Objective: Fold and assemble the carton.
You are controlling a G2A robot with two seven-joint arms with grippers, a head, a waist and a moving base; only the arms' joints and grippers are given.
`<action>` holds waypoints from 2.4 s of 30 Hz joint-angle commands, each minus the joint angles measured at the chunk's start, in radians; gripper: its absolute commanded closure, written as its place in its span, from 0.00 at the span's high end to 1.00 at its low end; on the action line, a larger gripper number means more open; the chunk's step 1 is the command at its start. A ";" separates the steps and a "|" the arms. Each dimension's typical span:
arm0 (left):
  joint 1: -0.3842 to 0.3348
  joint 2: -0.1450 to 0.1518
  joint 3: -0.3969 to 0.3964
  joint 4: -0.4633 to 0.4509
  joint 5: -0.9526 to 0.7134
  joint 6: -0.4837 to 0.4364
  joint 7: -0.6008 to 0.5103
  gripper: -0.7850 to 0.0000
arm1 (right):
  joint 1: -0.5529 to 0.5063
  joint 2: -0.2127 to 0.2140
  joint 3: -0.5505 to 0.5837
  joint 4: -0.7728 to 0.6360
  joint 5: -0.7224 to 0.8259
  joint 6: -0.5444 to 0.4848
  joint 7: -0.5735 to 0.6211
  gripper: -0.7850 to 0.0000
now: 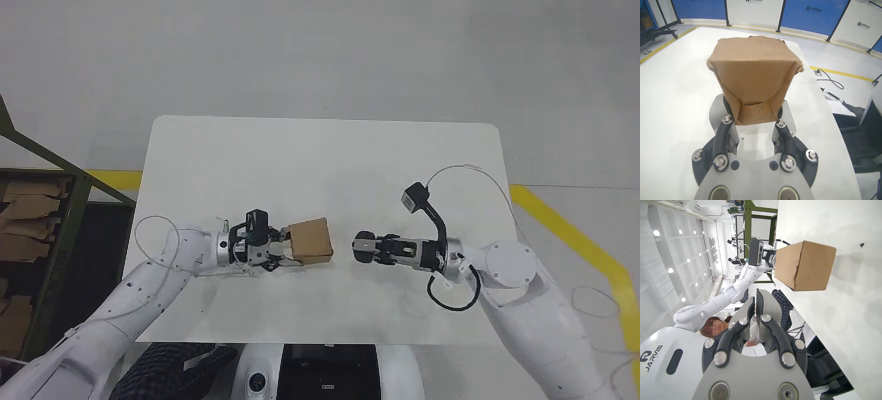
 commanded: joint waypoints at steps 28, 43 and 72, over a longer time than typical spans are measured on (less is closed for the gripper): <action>0.038 0.042 -0.137 0.016 -0.021 -0.039 0.187 1.00 | 0.167 -0.030 -0.087 0.262 0.029 -0.129 0.012 0.05; 0.062 0.081 -0.388 0.042 -0.363 -0.015 -0.023 1.00 | 0.200 -0.012 0.087 0.428 -0.208 -0.343 -0.306 0.27; 0.122 0.087 -0.532 0.003 -0.756 0.022 -0.442 1.00 | -0.008 -0.007 0.208 0.167 -0.910 -0.098 -0.970 1.00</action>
